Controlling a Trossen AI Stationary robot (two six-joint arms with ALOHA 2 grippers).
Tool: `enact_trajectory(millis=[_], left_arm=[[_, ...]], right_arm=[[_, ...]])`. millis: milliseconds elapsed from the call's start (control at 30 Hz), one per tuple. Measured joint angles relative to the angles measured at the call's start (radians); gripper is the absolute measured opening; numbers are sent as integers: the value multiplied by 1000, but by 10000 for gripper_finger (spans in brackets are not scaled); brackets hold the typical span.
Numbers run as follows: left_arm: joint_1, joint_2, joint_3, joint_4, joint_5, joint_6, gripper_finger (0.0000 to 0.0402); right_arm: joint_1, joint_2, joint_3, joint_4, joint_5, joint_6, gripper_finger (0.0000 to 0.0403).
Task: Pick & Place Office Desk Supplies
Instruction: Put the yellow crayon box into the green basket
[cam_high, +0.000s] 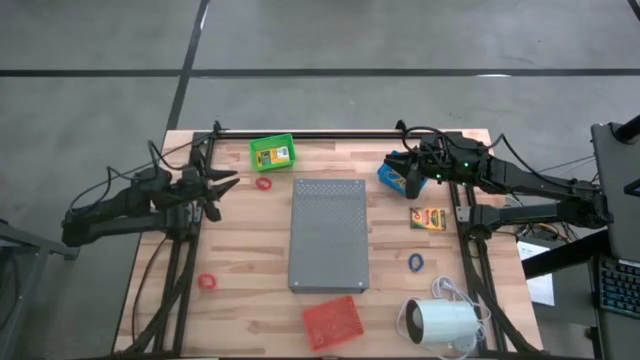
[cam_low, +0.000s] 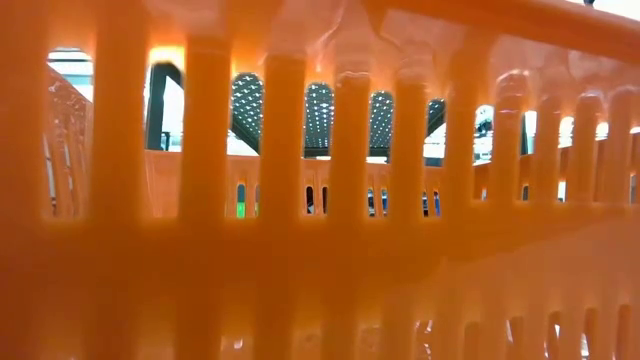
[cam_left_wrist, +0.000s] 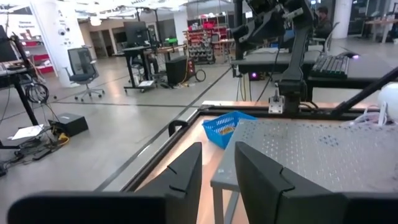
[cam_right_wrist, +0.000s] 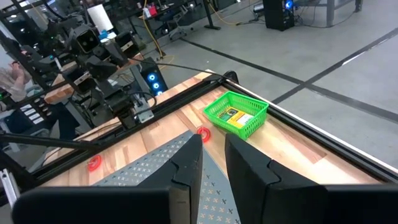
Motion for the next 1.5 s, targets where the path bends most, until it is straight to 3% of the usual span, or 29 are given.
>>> enact_trajectory(millis=[700,900,1033,1500], left_arm=[[0,0,0,-325,0,-2,98],[0,0,2,-315,0,-52,98],[0,-2,69,-352,0,-111,98],[0,0,64,-362,0,-113,98]], right_arm=[[0,-1,0,0,0,-76,79],[0,-1,0,0,0,-76,70],[0,-1,0,0,0,-76,68],[0,-1,0,0,0,-76,84]])
